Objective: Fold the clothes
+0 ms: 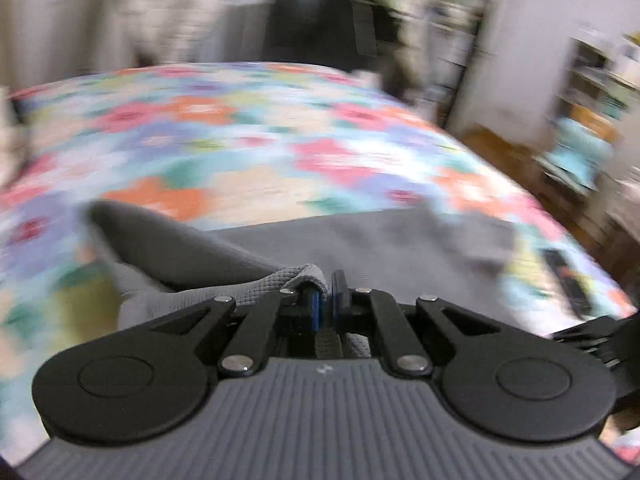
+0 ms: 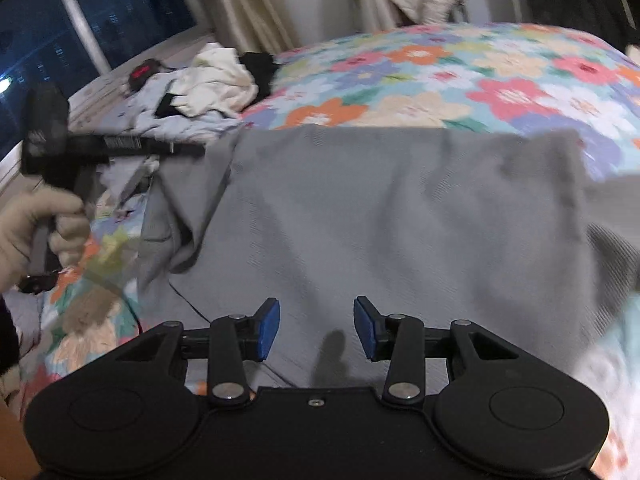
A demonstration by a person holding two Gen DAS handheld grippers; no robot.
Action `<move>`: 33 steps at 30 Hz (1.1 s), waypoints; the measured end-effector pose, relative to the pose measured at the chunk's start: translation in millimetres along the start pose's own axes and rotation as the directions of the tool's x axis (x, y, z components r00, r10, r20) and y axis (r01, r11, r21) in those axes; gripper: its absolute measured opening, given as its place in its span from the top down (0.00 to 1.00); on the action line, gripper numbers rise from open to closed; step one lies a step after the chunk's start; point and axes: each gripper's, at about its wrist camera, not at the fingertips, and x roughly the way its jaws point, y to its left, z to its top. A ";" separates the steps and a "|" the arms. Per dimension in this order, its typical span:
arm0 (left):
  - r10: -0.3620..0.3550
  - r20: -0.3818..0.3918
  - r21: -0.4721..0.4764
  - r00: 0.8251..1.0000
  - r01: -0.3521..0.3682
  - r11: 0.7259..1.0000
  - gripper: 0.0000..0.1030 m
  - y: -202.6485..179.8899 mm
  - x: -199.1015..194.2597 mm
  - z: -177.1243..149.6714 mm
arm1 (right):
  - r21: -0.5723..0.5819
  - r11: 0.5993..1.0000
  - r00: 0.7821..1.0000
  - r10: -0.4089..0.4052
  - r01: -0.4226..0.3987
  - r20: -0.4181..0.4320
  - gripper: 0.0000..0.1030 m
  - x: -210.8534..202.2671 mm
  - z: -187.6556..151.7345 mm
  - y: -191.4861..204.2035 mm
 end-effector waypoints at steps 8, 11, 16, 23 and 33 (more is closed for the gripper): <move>-0.199 -0.292 0.139 0.936 0.247 0.959 0.88 -128.8 106.4 -31.8 | 0.069 0.993 0.995 -0.095 0.095 0.004 0.55 -34.7 -27.0 -37.9; -0.166 -0.347 0.142 0.923 0.227 0.964 0.66 -129.0 112.2 -43.5 | 0.101 0.991 0.996 -0.086 0.084 0.020 0.55 -43.4 -32.1 -52.1; -0.155 -0.292 0.118 0.944 0.196 0.973 0.45 -96.8 78.6 -35.0 | 0.073 0.995 0.997 -0.073 0.072 0.013 0.55 -46.5 -36.6 -57.3; 0.020 -0.213 0.042 0.977 -0.011 0.999 0.39 -45.3 33.8 -43.9 | 0.045 0.997 0.997 -0.069 0.068 0.033 0.55 -39.1 -28.7 -48.0; 0.128 -0.272 -0.017 0.954 -0.138 0.990 0.39 -11.0 21.9 -75.7 | -0.082 0.985 0.987 -0.145 0.151 0.073 0.48 -31.1 -21.0 -26.1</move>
